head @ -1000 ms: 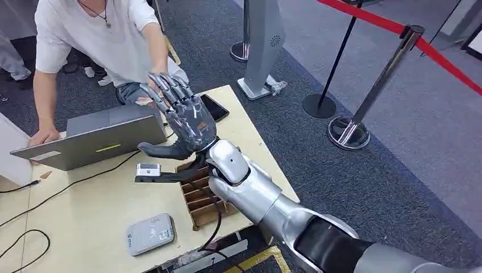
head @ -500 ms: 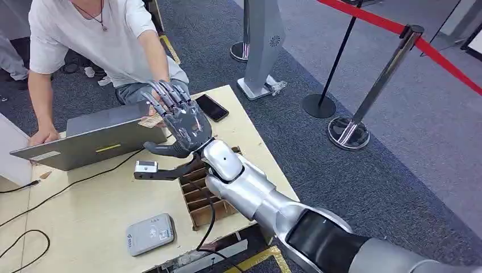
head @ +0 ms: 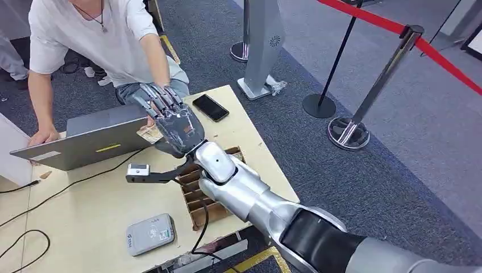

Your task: Pass the card to the sensor for recognition and then transmit it.

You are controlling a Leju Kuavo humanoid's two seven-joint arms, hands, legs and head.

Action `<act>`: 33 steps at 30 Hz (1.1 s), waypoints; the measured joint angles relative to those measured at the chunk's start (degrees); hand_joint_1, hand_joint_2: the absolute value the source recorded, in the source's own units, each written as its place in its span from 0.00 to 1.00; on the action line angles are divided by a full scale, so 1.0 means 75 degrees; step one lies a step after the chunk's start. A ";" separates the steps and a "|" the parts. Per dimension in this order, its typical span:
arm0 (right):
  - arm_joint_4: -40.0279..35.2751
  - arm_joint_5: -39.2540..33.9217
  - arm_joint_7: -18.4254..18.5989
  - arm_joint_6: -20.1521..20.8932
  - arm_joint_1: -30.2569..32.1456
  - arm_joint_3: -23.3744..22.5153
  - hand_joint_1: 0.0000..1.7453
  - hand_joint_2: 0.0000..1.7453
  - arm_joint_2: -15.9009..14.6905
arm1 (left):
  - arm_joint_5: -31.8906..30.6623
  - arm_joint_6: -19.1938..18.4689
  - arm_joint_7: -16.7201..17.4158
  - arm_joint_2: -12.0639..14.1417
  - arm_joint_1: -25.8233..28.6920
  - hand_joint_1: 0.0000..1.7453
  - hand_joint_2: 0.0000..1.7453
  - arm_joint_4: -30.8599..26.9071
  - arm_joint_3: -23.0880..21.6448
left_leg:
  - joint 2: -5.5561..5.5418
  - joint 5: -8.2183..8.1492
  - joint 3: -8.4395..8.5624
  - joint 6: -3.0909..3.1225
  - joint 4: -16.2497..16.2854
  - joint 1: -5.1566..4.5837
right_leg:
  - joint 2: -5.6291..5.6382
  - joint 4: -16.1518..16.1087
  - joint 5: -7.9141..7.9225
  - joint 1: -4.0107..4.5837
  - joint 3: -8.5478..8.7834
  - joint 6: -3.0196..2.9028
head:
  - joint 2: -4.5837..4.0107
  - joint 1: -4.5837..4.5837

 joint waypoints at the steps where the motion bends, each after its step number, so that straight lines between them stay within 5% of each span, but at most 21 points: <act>1: 0.0003 0.0000 0.0006 0.0000 0.0000 0.0009 0.00 1.00 0.0009 | 0.0000 0.0003 0.0000 0.0000 0.0001 0.00 0.00 0.0000 0.0000 | 0.0000 0.0000 0.0000 0.0000 0.0000 0.0000 | 0.0000 0.0000 0.0000 0.0000 0.0000 0.0000 | 0.0000 0.0000; 14: 0.0006 0.0020 0.0052 0.0192 0.0000 0.0064 0.00 1.00 0.0032 | 0.0044 0.0003 0.0000 -0.0003 0.0007 0.00 0.00 0.0000 0.0000 | 0.0000 0.0000 0.0000 0.0000 0.0000 0.0000 | 0.0000 0.0000 0.0000 0.0000 0.0000 0.0000 | 0.0000 0.0000; 15: 0.0003 0.0038 0.0052 0.0216 0.0000 0.0064 0.96 1.00 0.0032 | 0.0050 0.0000 0.0000 -0.0003 0.0009 0.00 0.00 0.0000 0.0000 | 0.0000 0.0000 0.0000 0.0000 0.0000 0.0000 | 0.0000 0.0000 0.0000 0.0000 0.0000 0.0000 | 0.0000 0.0000; 16: 0.0003 0.0070 0.0058 0.0256 0.0000 0.0064 1.00 1.00 0.0032 | 0.0055 0.0000 0.0000 -0.0003 0.0008 0.00 0.00 0.0000 0.0000 | 0.0000 0.0000 0.0000 0.0000 0.0000 0.0000 | 0.0000 0.0000 0.0000 0.0000 0.0000 0.0000 | 0.0000 0.0000; 33: -0.0003 0.0137 0.0108 0.0469 0.0001 0.0114 1.00 1.00 0.0032 | 0.0058 0.0003 0.0000 -0.0003 0.0009 0.00 0.00 0.0000 0.0000 | 0.0000 0.0000 0.0000 0.0000 0.0000 0.0000 | 0.0000 0.0000 0.0000 0.0000 0.0000 0.0000 | 0.0000 0.0000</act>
